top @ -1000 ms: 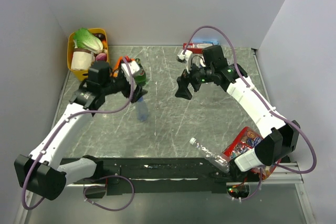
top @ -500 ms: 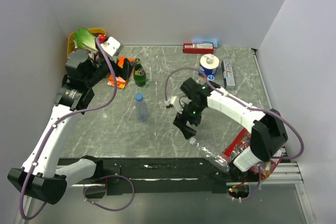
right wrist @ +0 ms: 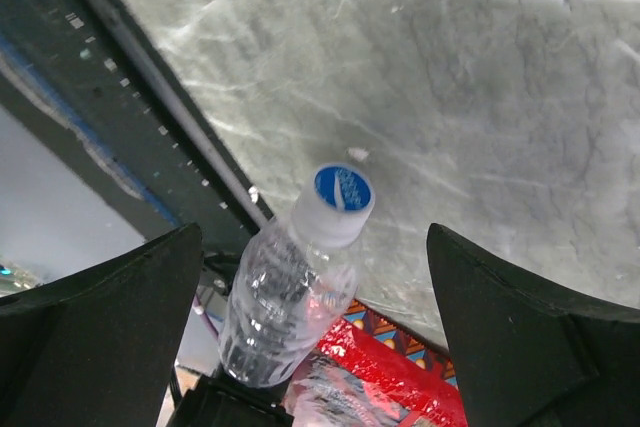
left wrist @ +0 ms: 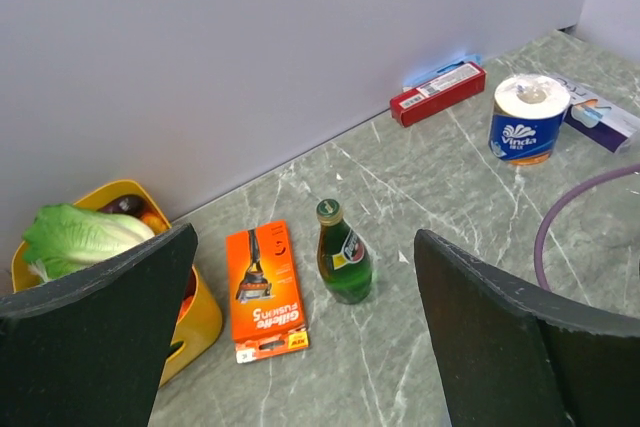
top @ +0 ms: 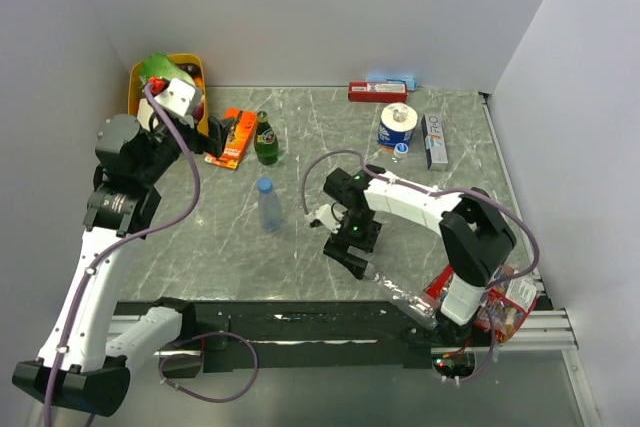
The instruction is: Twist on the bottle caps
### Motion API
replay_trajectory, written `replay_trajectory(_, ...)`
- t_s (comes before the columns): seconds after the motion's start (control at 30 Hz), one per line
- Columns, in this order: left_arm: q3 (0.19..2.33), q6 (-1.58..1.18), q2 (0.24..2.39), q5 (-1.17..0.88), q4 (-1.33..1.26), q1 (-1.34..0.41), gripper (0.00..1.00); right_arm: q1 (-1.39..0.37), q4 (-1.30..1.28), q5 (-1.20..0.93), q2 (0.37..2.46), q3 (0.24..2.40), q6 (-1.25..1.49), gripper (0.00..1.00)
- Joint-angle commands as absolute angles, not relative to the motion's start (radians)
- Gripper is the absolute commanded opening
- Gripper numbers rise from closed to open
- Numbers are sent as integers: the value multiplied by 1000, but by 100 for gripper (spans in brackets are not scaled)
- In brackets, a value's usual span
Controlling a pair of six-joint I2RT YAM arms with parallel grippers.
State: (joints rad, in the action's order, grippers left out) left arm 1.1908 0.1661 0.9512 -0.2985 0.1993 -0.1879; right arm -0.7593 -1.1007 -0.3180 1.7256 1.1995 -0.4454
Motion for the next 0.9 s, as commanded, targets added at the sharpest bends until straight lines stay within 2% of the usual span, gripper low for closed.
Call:
replay_trajectory(0.0, 1164, 132, 905, -313, 181, -169, 96, -790, -1072, -235, 1761, 1238, -387, 98)
replay_trajectory(0.23, 1135, 126, 877, -314, 190, -164, 96, -798, -1048, -195, 1798, 1209, -341, 88)
replay_trajectory(0.3, 1129, 126, 876, -316, 184, -163, 96, -804, -1045, -189, 1810, 1209, -341, 82)
replay_trajectory(0.63, 1118, 115, 896, -330, 158, -158, 96, -813, -1045, -181, 1832, 1209, -333, 77)
replay_trajectory(0.77, 1111, 118, 899, -331, 150, -156, 96, -816, -1040, -181, 1838, 1206, -328, 68)
replay_trajectory(0.87, 1106, 121, 900, -330, 144, -156, 96, -818, -1035, -169, 1844, 1203, -318, 65)
